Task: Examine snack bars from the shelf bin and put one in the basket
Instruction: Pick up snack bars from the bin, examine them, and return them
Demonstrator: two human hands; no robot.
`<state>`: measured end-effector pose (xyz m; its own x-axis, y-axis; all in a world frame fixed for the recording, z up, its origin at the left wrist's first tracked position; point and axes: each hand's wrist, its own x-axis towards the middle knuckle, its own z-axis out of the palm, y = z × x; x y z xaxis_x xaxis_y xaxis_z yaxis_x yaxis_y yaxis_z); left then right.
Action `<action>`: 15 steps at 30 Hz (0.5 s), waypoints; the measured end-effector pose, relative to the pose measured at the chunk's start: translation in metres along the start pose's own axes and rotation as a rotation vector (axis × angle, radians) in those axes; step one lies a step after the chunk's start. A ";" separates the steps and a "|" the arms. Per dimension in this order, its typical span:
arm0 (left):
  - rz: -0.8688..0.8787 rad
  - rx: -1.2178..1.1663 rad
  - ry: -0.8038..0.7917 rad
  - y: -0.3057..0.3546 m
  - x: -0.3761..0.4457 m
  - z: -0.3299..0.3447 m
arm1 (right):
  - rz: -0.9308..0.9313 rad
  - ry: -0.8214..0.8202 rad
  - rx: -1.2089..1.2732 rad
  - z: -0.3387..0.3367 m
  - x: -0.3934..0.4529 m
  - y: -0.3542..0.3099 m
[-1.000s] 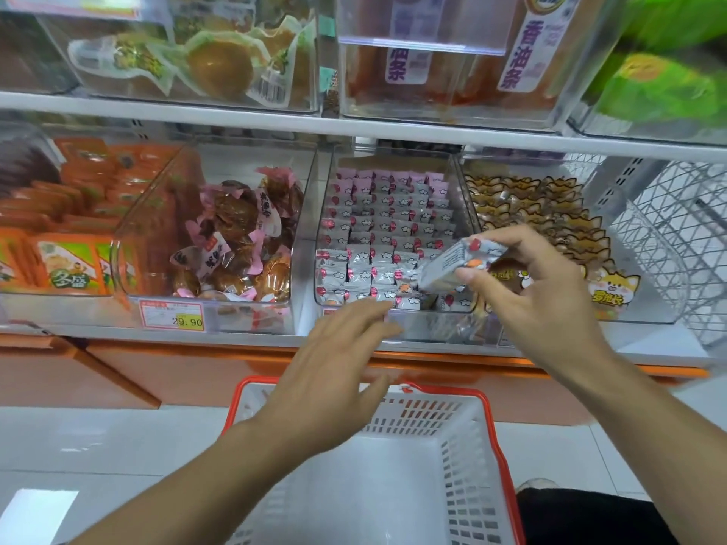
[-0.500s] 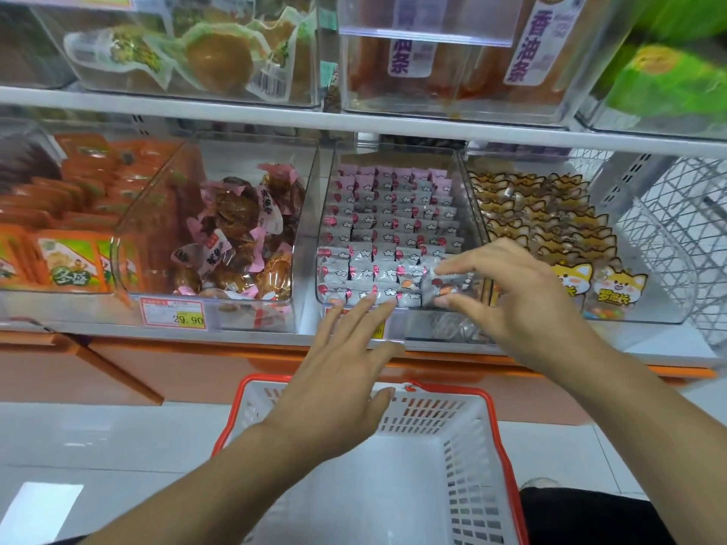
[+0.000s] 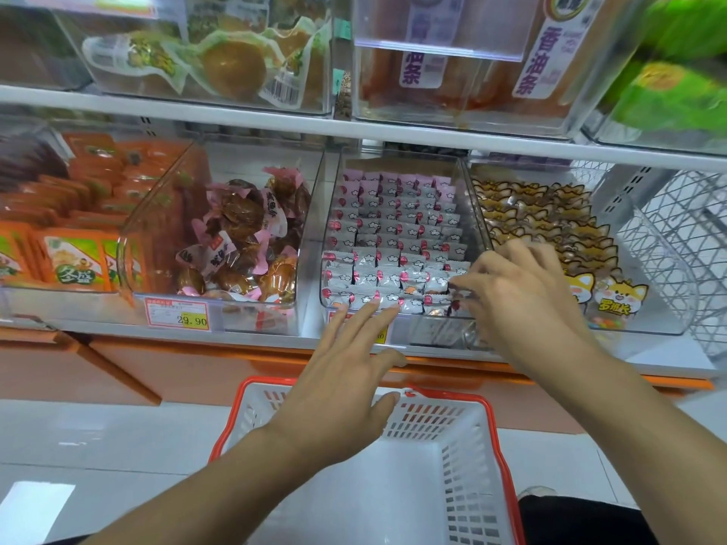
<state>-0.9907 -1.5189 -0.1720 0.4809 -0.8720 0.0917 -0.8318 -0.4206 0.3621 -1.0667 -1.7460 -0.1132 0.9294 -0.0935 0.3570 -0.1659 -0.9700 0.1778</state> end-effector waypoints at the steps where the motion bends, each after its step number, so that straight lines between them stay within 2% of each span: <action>1: -0.002 -0.002 0.002 0.000 0.000 0.000 | 0.028 -0.068 -0.065 -0.002 -0.001 -0.003; 3: 0.001 -0.009 0.011 0.000 0.000 0.001 | 0.075 -0.200 -0.127 -0.001 -0.003 -0.011; 5: 0.005 -0.020 0.030 0.000 0.000 0.002 | 0.119 -0.208 -0.079 0.000 -0.004 -0.013; 9: -0.002 -0.057 0.051 -0.001 0.001 0.003 | 0.253 0.022 0.143 -0.005 -0.007 -0.017; 13: -0.003 -0.101 0.085 0.000 -0.001 0.000 | 0.352 0.160 0.403 -0.013 -0.009 -0.013; 15: -0.039 -0.224 0.157 0.003 -0.002 -0.002 | 0.364 0.329 0.511 -0.021 -0.010 -0.011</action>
<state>-0.9940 -1.5180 -0.1691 0.5626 -0.7995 0.2103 -0.7386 -0.3718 0.5624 -1.0814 -1.7298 -0.0994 0.6831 -0.4374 0.5849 -0.1965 -0.8814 -0.4296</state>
